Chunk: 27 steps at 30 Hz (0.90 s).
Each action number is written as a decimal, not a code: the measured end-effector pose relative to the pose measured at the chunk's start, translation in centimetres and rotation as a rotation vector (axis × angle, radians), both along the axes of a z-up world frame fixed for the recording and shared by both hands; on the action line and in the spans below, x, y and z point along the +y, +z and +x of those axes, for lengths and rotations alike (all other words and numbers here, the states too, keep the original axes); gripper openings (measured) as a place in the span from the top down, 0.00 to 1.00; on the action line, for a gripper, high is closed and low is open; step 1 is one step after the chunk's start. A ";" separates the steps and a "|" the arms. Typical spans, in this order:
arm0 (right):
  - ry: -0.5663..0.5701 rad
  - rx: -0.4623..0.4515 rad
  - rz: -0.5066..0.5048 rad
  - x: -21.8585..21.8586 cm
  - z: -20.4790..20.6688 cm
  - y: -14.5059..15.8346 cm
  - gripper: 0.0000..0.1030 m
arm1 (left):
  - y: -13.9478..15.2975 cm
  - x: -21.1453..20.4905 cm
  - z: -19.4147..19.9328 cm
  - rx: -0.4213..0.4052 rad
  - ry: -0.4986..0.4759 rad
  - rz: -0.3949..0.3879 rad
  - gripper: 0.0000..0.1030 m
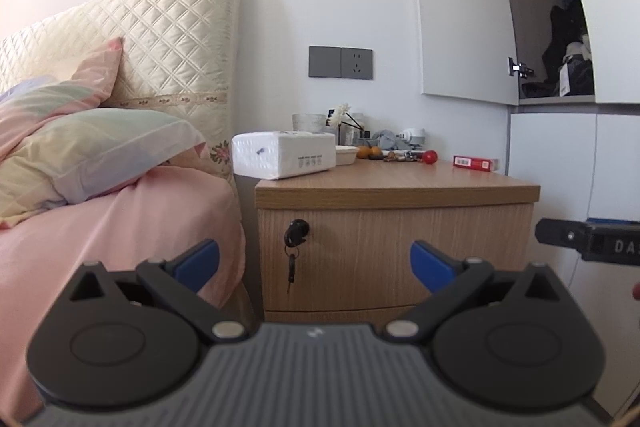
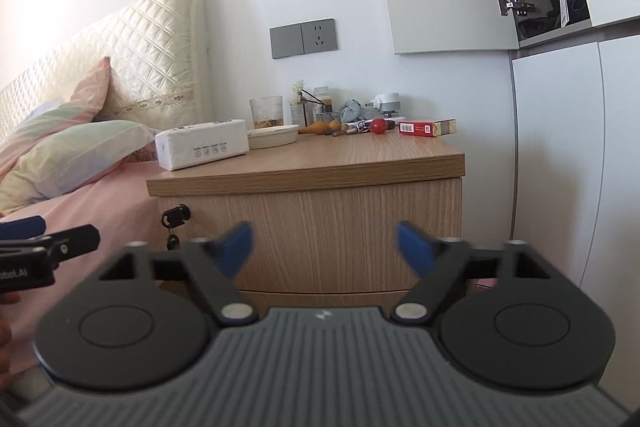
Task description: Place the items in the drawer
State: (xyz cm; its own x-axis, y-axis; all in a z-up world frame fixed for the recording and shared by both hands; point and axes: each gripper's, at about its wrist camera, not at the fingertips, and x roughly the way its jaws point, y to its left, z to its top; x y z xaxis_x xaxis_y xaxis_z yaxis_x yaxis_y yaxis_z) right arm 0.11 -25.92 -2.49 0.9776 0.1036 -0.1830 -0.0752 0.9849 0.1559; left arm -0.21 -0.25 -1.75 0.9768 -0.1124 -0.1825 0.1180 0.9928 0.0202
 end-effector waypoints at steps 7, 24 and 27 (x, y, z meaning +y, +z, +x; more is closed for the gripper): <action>0.008 0.017 -0.001 -0.2 0.2 -0.2 0.14 | -0.2 0.0 0.0 0.003 0.004 -0.002 0.00; -0.007 0.023 0.002 -0.6 0.0 -0.3 0.14 | -0.2 0.1 0.4 0.009 0.051 0.003 0.00; -0.008 0.022 0.001 -0.7 -0.1 -0.3 0.14 | -0.2 0.1 0.4 0.009 0.053 0.006 0.00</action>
State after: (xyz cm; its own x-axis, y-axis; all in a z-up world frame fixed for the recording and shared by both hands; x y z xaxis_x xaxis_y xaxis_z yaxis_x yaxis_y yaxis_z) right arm 0.03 -26.58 -2.77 0.9742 0.0963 -0.2040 -0.0643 0.9853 0.1582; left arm 0.16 -0.16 -1.98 0.9797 -0.0590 -0.1916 0.0651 0.9975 0.0258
